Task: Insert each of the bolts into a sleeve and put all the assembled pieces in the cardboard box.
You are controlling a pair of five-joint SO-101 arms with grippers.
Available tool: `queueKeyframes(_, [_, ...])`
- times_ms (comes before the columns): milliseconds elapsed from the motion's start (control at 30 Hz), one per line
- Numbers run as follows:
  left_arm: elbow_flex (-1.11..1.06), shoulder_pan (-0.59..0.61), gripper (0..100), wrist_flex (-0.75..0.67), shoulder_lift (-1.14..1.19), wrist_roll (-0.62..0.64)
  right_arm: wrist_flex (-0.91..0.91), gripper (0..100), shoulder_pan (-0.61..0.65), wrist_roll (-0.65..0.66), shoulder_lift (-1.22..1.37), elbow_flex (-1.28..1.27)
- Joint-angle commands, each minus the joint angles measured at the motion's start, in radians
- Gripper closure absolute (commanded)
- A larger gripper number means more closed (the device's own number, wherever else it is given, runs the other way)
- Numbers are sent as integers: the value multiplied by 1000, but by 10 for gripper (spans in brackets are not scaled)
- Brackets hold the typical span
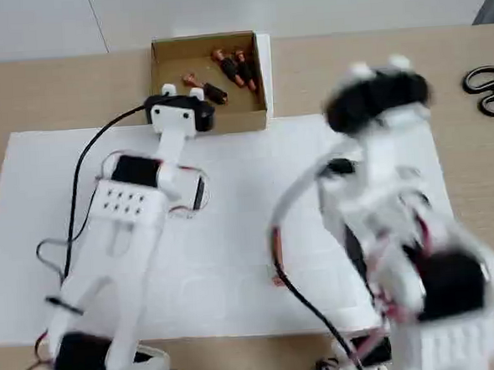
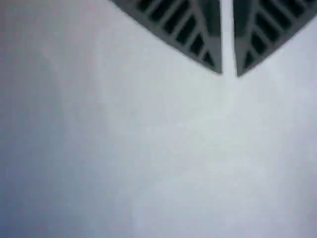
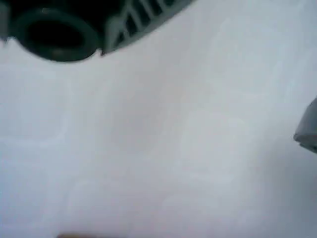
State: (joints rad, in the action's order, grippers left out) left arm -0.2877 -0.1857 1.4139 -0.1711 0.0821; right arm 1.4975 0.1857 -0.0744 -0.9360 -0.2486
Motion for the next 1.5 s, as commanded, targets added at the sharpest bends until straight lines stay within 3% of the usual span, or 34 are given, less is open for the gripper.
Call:
queueKeyframes(0, [130, -8, 994, 37, 78, -40, -160, 991, -166, 2, -326, -290])
queueKeyframes(100, [222, -20, 994, 106, 124, -157, -302, 993, -300, 3, -568, -557])
queueKeyframes(267, [352, -117, 994, 219, 178, -608, -455, 993, -375, 57, -897, -888])
queueKeyframes(433, [394, -269, 994, 333, 204, -1065, -458, 994, -381, 158, -823, -922])
queueKeyframes(600, [394, -321, 994, 339, 206, -1318, -458, 994, -395, 160, -823, -962])
queueKeyframes(833, [389, -356, 994, 339, 221, -1442, -466, 994, -667, 157, -825, -985])
queueKeyframes(1067, [395, -374, 994, 338, 388, -1453, -460, 994, -897, 155, -825, -988])
queueKeyframes(1300, [398, -414, 994, 338, 439, -1628, -458, 994, -1030, 155, -881, -1013])
queueKeyframes(1467, [461, -450, 994, 338, 446, -1634, -458, 994, -1081, 155, -880, -1020])
